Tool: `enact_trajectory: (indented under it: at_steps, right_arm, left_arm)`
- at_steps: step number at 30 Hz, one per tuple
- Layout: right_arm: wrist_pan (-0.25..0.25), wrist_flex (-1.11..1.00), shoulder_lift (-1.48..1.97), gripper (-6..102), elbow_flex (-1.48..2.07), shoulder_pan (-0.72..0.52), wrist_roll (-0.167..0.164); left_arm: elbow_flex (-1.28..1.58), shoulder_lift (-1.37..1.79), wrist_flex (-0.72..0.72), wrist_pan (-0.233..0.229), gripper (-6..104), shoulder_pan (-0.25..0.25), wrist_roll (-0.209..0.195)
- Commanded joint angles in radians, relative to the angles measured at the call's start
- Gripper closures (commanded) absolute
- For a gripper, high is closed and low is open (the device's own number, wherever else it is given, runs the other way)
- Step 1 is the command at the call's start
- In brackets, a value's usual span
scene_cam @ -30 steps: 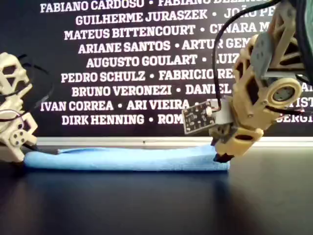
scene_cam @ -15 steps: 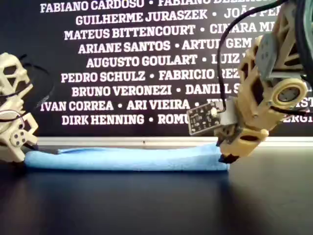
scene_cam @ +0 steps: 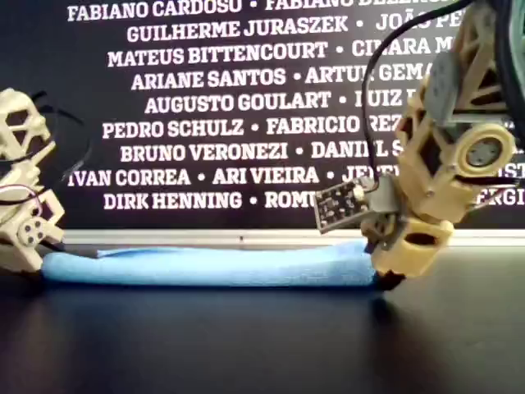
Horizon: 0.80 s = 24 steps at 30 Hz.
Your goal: Fold a cloth
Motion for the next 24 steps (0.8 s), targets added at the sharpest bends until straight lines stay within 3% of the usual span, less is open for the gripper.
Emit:
enact_trajectory:
  at_steps: [1,7,18,24]
  right_arm:
    - [0.025,0.023,-0.031,8,-0.146,0.011,-0.003]
    - [0.14,0.152,-0.094,8,-0.279,0.048,-0.003]
    - [0.138,0.166,-0.153,10,-0.373,0.051,-0.003]
    - [0.138,0.166,-0.153,24,-0.373,0.049,-0.003]
  left_arm:
    - [-0.017,0.002,-0.006,0.005,20,-0.021,0.006]
    - [-0.018,0.002,-0.006,0.005,20,-0.021,0.006]
    - [-0.04,-0.011,-0.006,0.006,21,-0.023,0.008]
    - [-0.077,-0.057,-0.006,0.006,22,-0.023,0.008]
